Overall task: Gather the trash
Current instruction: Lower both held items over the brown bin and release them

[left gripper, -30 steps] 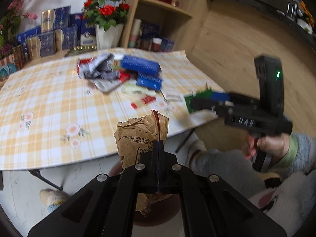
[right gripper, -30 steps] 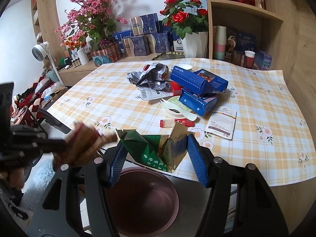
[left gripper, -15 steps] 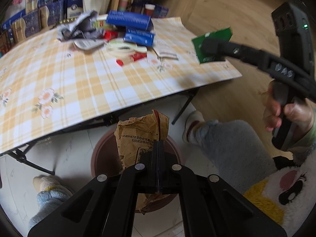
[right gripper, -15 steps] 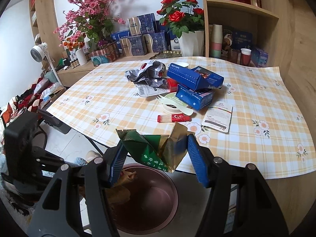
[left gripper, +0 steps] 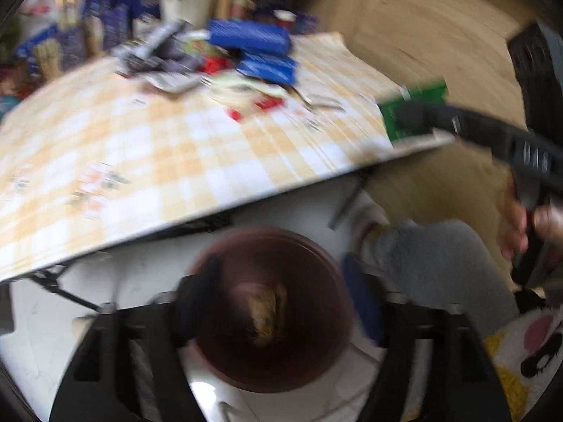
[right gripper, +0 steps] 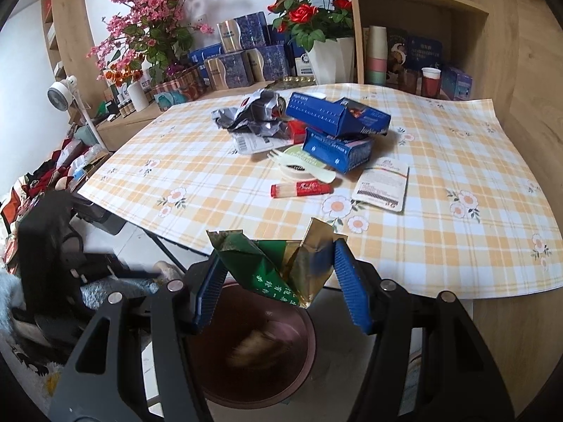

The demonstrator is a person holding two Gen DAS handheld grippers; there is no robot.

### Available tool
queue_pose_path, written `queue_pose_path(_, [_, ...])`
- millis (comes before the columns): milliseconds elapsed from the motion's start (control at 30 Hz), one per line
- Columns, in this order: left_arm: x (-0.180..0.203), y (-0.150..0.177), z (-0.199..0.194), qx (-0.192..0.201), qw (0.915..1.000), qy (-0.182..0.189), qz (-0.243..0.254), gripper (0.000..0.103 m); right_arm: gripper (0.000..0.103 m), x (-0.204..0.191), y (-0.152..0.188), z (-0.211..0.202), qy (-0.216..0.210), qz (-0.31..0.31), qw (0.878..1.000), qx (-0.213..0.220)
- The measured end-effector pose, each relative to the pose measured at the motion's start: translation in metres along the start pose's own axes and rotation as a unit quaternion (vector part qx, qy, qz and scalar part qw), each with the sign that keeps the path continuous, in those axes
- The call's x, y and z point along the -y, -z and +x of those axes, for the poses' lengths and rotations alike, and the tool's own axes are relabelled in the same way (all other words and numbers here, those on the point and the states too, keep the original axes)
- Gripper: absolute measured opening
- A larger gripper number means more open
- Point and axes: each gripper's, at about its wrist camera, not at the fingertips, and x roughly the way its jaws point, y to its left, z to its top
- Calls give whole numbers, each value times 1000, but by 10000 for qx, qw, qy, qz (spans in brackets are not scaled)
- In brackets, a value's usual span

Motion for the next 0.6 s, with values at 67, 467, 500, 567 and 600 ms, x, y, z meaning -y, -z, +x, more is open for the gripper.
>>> queue_pose_path(67, [-8, -3, -13, 238, 9991, -356, -47, 83, 61, -2, 6, 6, -48, 74, 9999, -100])
queue_pose_path(467, [-59, -14, -82, 1306, 9766, -1556, -706, 96, 61, -27, 33, 38, -221, -124, 9960, -853])
queue_pose_path(500, [-62, -14, -86, 1369, 9747, -1586, -772, 96, 62, -29, 34, 40, -231, -133, 9956, -902])
queue_pose_path(567, [-69, -14, -90, 1398, 9736, -1588, -855, 96, 62, -31, 37, 43, -248, -159, 9948, -976])
queue_pose_path(600, [-71, -13, -92, 1396, 9734, -1591, -877, 96, 62, -34, 38, 46, -260, -183, 9941, -1033])
